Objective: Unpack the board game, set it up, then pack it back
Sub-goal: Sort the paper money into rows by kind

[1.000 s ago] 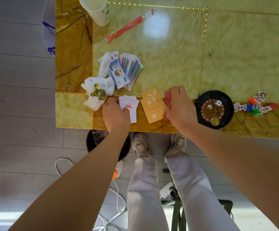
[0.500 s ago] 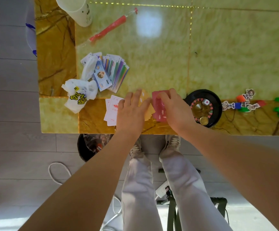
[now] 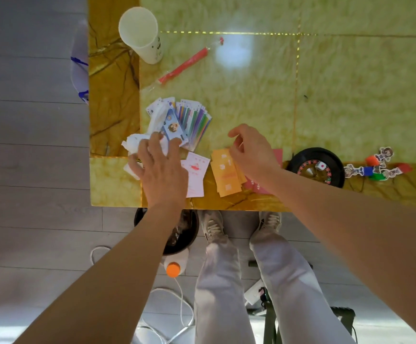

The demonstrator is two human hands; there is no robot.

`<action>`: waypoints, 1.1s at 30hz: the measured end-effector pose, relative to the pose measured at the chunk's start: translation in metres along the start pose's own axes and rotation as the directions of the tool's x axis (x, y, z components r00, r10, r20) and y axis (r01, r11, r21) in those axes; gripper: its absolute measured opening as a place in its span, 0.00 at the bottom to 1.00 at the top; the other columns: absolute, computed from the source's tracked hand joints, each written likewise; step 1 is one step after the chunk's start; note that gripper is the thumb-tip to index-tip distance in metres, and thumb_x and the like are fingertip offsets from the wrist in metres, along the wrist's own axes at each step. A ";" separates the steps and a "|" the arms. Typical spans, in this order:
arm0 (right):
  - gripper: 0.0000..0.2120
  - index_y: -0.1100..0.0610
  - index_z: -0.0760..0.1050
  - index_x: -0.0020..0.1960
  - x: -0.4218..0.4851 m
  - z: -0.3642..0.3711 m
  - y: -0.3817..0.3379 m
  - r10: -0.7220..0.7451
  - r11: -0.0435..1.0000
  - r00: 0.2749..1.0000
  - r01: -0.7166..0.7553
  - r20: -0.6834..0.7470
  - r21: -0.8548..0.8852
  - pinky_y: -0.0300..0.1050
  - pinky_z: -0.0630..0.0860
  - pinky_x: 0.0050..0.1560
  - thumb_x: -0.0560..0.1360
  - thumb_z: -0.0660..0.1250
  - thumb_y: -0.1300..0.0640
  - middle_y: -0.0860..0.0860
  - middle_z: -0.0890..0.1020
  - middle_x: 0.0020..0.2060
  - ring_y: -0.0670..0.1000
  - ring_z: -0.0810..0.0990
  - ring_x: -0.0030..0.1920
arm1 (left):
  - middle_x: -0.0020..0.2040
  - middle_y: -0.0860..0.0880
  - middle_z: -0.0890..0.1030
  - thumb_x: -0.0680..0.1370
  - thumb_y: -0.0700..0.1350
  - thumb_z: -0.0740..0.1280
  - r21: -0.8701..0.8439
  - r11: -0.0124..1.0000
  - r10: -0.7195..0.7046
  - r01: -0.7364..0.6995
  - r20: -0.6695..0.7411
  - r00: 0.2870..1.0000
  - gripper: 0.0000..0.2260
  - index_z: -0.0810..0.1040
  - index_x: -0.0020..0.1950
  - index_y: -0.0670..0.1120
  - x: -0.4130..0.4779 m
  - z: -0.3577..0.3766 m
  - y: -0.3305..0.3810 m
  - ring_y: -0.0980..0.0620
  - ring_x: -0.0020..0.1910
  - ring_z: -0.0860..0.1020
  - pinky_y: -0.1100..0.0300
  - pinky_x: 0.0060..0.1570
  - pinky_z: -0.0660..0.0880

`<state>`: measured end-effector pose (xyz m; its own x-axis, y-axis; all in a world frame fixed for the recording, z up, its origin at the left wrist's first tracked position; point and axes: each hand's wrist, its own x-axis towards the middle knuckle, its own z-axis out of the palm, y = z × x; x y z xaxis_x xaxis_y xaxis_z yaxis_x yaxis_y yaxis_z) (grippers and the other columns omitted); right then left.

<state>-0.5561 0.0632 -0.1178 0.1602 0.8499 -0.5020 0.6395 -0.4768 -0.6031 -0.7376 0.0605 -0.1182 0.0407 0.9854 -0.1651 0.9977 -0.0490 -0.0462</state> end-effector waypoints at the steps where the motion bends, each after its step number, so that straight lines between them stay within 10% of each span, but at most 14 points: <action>1: 0.14 0.55 0.72 0.62 0.004 0.005 -0.009 -0.012 1.000 1.000 0.012 0.009 0.011 0.48 0.76 0.47 0.77 0.61 0.63 0.52 0.76 0.51 0.48 0.75 0.43 | 0.70 0.42 0.62 0.68 0.36 0.68 0.020 1.000 -0.025 0.024 0.038 0.999 0.24 0.70 0.61 0.52 0.004 -0.001 -0.010 0.39 0.69 0.58 0.38 0.64 0.57; 7: 0.16 0.54 0.68 0.64 0.020 0.036 -0.044 -0.135 0.991 0.991 0.135 -0.011 -0.012 0.51 0.77 0.43 0.77 0.63 0.59 0.53 0.70 0.56 0.52 0.76 0.42 | 0.74 0.44 0.60 0.75 0.38 0.68 0.073 0.996 -0.067 0.058 0.139 0.988 0.20 0.70 0.64 0.52 0.027 0.007 -0.049 0.39 0.71 0.58 0.43 0.59 0.67; 15: 0.41 0.63 0.60 0.66 0.045 0.066 -0.072 0.273 0.962 0.948 -0.274 -0.162 0.015 0.49 0.72 0.60 0.69 0.70 0.35 0.58 0.67 0.62 0.57 0.71 0.61 | 0.70 0.42 0.67 0.76 0.41 0.64 0.081 0.995 -0.055 0.056 -0.012 0.998 0.09 0.76 0.56 0.47 0.055 0.010 -0.089 0.38 0.71 0.61 0.36 0.71 0.51; 21: 0.40 0.64 0.59 0.67 0.052 0.071 -0.078 0.351 0.936 0.926 -0.352 -0.136 0.019 0.50 0.73 0.60 0.69 0.72 0.38 0.59 0.68 0.63 0.58 0.72 0.62 | 0.60 0.42 0.72 0.74 0.37 0.65 -0.361 0.915 0.171 -0.178 -0.050 0.984 0.14 0.75 0.59 0.42 0.058 -0.003 -0.054 0.43 0.59 0.71 0.52 0.58 0.68; 27: 0.35 0.64 0.60 0.66 0.065 0.066 -0.079 0.423 0.901 0.903 -0.409 -0.077 0.144 0.55 0.74 0.60 0.71 0.72 0.45 0.59 0.68 0.63 0.60 0.75 0.60 | 0.65 0.40 0.66 0.80 0.51 0.63 -0.559 0.646 -0.240 0.520 0.498 0.833 0.23 0.65 0.69 0.38 0.092 0.014 -0.018 0.44 0.62 0.69 0.55 0.63 0.68; 33: 0.42 0.62 0.70 0.59 0.080 0.070 -0.075 0.437 0.851 0.899 -0.415 0.005 0.322 0.56 0.80 0.51 0.55 0.74 0.38 0.58 0.78 0.53 0.59 0.80 0.52 | 0.62 0.44 0.75 0.79 0.47 0.62 -0.709 0.478 -0.133 0.519 0.526 0.840 0.17 0.73 0.67 0.46 0.095 0.027 -0.003 0.47 0.56 0.79 0.49 0.54 0.80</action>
<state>-0.6436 0.1512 -0.1561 0.4204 0.5549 -0.7179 0.2351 -0.8308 -0.5045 -0.7381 0.1497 -0.1599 -0.1263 0.7490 -0.6505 0.5356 0.6034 0.5908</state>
